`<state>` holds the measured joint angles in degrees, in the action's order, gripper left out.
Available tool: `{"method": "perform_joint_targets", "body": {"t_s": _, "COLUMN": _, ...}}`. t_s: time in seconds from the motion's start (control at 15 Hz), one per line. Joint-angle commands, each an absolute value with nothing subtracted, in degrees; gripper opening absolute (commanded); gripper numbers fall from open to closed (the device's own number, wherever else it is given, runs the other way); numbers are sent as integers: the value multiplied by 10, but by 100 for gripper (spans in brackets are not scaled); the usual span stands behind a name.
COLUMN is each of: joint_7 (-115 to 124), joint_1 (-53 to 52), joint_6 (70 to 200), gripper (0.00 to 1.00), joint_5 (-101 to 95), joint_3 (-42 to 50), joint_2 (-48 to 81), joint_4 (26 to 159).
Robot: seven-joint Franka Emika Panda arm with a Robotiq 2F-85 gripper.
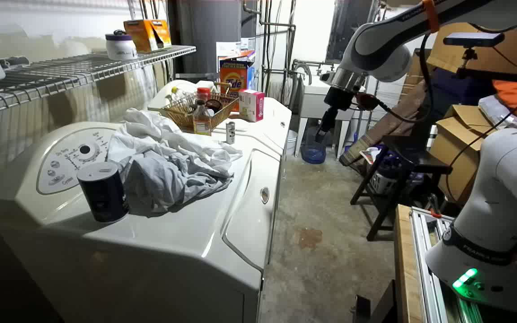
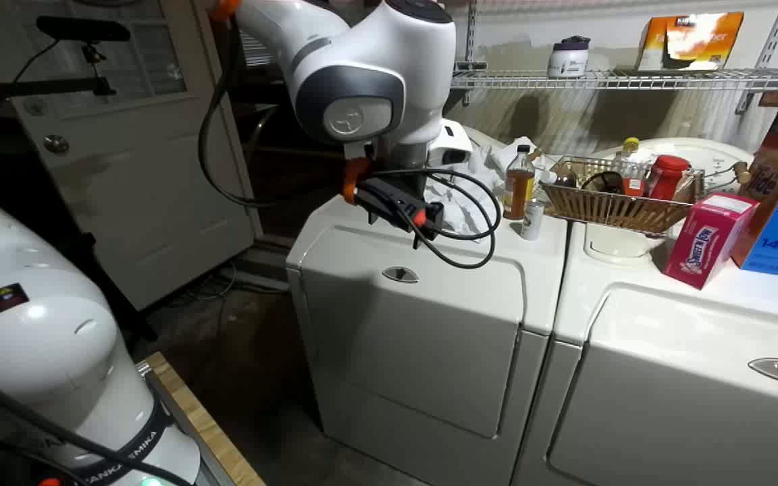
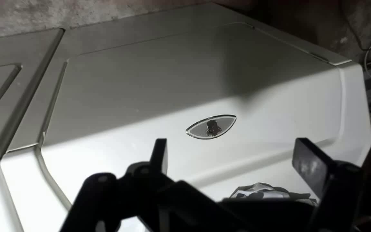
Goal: Pick up the white clothing then place it back down on the washing machine.
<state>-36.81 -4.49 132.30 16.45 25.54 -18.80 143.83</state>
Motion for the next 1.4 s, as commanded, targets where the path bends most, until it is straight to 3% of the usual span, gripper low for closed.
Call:
{"method": "perform_joint_targets", "body": {"t_s": 0.0, "joint_7": -377, "joint_1": -16, "joint_6": 1319, "gripper": 100, "joint_5": 177, "joint_3": 227, "joint_2": -184, "joint_4": 1437}}
{"method": "perform_joint_targets", "body": {"t_s": 0.8, "joint_7": -400, "joint_1": -49, "joint_6": 1381, "gripper": 100, "joint_5": 245, "joint_3": 191, "joint_2": -122, "joint_4": 1401}}
{"method": "perform_joint_targets", "body": {"t_s": 1.33, "joint_7": -462, "joint_1": -32, "joint_6": 1436, "gripper": 100, "joint_5": 235, "joint_3": 105, "joint_2": 35, "joint_4": 1254}}
